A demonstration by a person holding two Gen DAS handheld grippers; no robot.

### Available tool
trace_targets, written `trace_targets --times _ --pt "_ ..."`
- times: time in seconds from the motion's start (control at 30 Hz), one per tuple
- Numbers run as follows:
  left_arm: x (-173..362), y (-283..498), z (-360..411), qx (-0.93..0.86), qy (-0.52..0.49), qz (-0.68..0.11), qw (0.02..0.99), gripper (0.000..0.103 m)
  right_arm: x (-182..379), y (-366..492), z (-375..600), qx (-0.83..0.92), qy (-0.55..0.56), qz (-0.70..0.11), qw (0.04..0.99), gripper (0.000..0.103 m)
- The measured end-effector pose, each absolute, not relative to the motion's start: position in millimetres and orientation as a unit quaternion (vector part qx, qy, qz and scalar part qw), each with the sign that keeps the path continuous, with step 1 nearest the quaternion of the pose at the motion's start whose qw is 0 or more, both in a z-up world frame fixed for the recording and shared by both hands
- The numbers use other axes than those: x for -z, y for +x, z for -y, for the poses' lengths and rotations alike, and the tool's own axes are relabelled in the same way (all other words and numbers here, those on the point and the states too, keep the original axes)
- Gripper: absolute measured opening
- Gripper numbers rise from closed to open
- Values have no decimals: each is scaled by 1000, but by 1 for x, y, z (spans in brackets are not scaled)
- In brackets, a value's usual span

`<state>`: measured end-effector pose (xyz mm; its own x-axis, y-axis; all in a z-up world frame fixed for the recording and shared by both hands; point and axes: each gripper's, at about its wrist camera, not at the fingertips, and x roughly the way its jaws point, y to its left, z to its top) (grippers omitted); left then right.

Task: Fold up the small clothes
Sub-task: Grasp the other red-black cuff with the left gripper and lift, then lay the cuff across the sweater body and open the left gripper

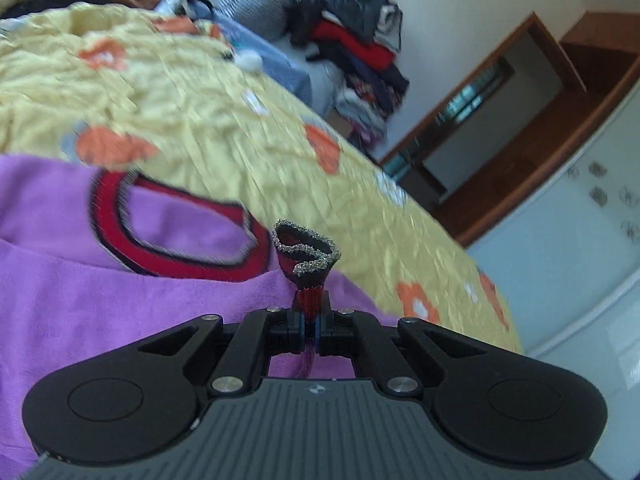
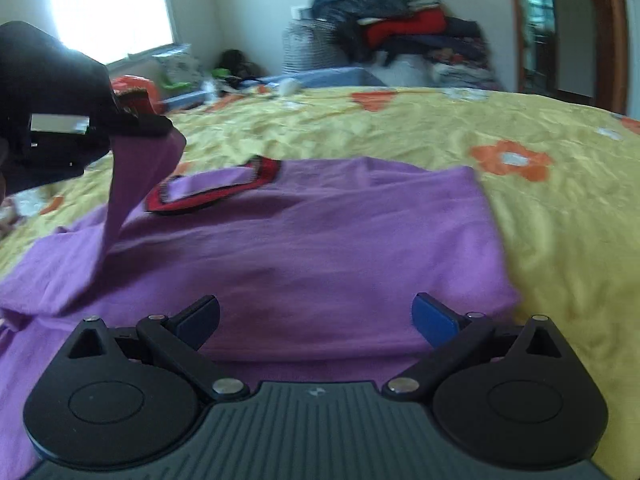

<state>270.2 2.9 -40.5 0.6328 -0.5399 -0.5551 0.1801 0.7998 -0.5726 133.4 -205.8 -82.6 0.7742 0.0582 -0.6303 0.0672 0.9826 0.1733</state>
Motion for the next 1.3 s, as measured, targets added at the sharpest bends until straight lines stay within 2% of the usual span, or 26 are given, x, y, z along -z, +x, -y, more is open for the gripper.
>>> trace_targets --times 0.13,0.33,0.53,0.6,0.63,0.67,0.7,0.73,0.8,0.87,0.93,0.97,1.0,1.03,1.2,1.27,1.3 --pt "48 271 34 240 -212 -391 863 3 75 118 215 26 80 -354 931 103" --pt "62 277 77 282 -200 -414 842 3 73 99 251 46 142 -321 935 103" --pt "85 275 101 324 -195 -446 811 6 70 93 269 41 154 -273 949 103" --pt "91 275 92 341 -234 -451 791 17 70 97 275 34 158 -265 950 102" --pt "93 277 86 344 -255 -456 780 45 69 100 278 33 163 -261 951 102" --pt "93 277 77 345 -276 -460 771 81 67 102 280 32 162 -255 953 102" --pt "89 274 66 344 -295 -450 769 92 66 105 280 28 156 -253 955 99" --pt "81 268 53 351 -311 -428 773 92 64 106 280 20 150 -252 956 90" --pt "63 259 26 362 -322 -407 774 92 62 113 280 8 148 -261 954 83" --pt "44 246 -6 333 -303 -395 801 95 62 122 280 -1 154 -268 951 82" --pt "29 228 -40 269 -242 -379 852 98 64 133 279 -10 160 -278 947 81" --pt "24 219 -57 229 -208 -370 876 98 65 139 279 -10 156 -282 947 76" --pt "22 210 -73 184 -176 -363 897 99 68 146 278 -12 154 -290 944 63" --pt "22 201 -92 143 -154 -357 910 100 71 154 280 -20 156 -301 940 56" --pt "42 186 -178 60 -190 -362 911 100 83 182 287 -28 164 -331 929 55" --pt "53 190 -192 35 -185 -370 910 99 85 188 285 -34 155 -338 928 7" --pt "61 194 -197 23 -169 -380 909 99 84 189 286 -37 162 -339 926 5"
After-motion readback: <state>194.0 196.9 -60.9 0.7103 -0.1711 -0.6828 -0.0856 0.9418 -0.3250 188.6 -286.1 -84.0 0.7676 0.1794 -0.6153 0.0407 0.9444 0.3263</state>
